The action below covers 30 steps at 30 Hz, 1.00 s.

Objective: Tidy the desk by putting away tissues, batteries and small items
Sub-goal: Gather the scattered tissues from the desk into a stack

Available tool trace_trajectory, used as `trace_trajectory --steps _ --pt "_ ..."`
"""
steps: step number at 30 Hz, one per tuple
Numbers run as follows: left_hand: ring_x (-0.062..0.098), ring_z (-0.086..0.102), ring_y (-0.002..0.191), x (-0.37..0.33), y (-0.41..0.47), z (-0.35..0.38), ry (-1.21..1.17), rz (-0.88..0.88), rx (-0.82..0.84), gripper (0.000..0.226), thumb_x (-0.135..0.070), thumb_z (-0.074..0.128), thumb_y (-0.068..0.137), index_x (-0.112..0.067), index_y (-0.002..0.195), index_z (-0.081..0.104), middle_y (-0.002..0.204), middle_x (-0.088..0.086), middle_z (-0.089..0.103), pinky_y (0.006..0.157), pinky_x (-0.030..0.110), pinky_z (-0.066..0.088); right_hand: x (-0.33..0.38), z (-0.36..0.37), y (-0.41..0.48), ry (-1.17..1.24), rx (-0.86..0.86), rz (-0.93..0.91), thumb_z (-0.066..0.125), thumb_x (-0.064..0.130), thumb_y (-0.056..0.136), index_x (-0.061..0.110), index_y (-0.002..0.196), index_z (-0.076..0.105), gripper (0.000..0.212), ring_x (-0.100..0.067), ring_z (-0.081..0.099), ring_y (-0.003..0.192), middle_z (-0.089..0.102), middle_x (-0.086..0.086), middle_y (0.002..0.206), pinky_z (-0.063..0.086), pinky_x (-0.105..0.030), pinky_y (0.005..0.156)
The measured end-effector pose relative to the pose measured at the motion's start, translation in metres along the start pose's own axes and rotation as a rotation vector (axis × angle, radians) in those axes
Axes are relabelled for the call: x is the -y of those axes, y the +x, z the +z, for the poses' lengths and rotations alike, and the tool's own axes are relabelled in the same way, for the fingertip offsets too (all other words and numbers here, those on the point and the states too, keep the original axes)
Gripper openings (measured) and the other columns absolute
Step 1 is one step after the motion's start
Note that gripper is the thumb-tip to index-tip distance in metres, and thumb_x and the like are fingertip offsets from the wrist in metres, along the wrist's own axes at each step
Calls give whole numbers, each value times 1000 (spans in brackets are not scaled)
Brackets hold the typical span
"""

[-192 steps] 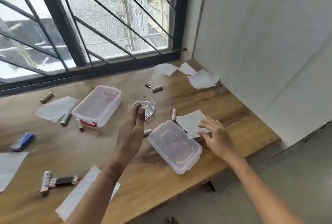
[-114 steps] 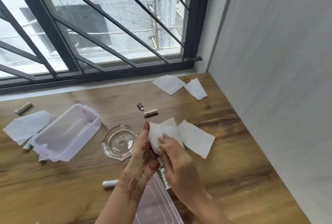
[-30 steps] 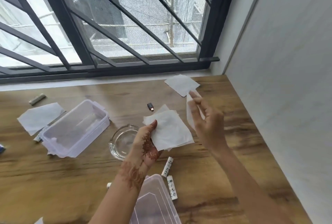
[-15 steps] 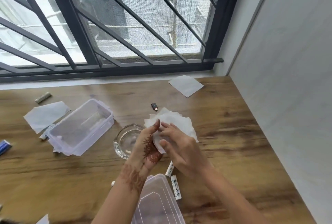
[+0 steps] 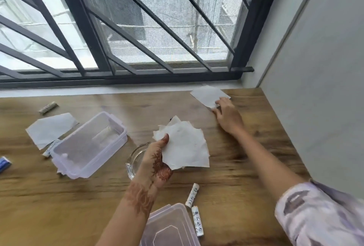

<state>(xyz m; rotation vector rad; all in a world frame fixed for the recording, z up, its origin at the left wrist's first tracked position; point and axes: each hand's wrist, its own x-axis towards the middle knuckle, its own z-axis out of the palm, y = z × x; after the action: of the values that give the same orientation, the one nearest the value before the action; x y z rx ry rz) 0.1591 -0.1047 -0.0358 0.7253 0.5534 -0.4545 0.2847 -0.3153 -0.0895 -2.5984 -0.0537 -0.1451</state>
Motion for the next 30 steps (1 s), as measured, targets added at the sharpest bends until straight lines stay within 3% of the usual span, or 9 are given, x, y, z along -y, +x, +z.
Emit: trace_trajectory --steps 3,5,9,14,18,21,24,30 --pt "26 69 70 0 3 -1 -18 1 -7 23 -21 45 94 -6 99 62 92 12 70 49 35 55 -7 2 11 -41 -10 -20 52 16 92 -1 102 62 22 -33 39 129 53 -21 128 19 -36 113" --pt "28 68 73 1 4 -1 -21 -2 0 24 -21 44 94 -5 98 62 90 12 71 49 34 55 -9 6 10 -73 -52 -56 53 11 91 -1 91 62 16 -35 46 121 59 -19 117 23 -36 112" --pt "25 70 66 3 3 -2 -54 1 33 25 -19 43 95 -4 95 63 80 11 73 51 35 56 -2 7 -7 3 -147 -62 53 10 90 0 87 62 13 -29 56 101 64 -15 100 35 -27 94" --pt "26 71 74 8 4 -5 -94 17 36 25 -21 44 94 -4 100 62 85 12 74 60 41 57 32 -16 -52 264 -294 23 55 10 91 3 87 64 12 -17 59 76 66 -10 84 36 -11 61" --pt "30 63 93 13 2 -4 -115 45 40 27 -23 42 95 -6 108 59 91 12 72 59 41 57 64 -34 -90 372 -346 41 56 16 91 6 89 66 14 -12 61 72 67 -3 79 46 -14 66" --pt "30 63 94 19 -2 -3 -108 66 43 29 -24 42 95 -5 111 58 92 13 72 62 41 57 94 -45 -115 405 -340 17 57 18 90 10 88 66 12 -4 57 68 64 3 75 41 -6 64" --pt "27 69 79 26 -9 -1 -102 72 62 31 -24 38 97 -4 104 60 87 14 73 65 40 57 122 -47 -136 385 -282 -6 58 18 90 9 87 67 13 2 52 62 60 6 72 37 0 59" --pt "18 69 59 32 -28 -5 -130 143 98 46 -24 35 97 -2 76 70 67 10 70 54 24 57 156 -27 -165 285 -123 -9 56 27 90 10 80 67 22 -11 53 64 67 -2 74 35 -15 56"
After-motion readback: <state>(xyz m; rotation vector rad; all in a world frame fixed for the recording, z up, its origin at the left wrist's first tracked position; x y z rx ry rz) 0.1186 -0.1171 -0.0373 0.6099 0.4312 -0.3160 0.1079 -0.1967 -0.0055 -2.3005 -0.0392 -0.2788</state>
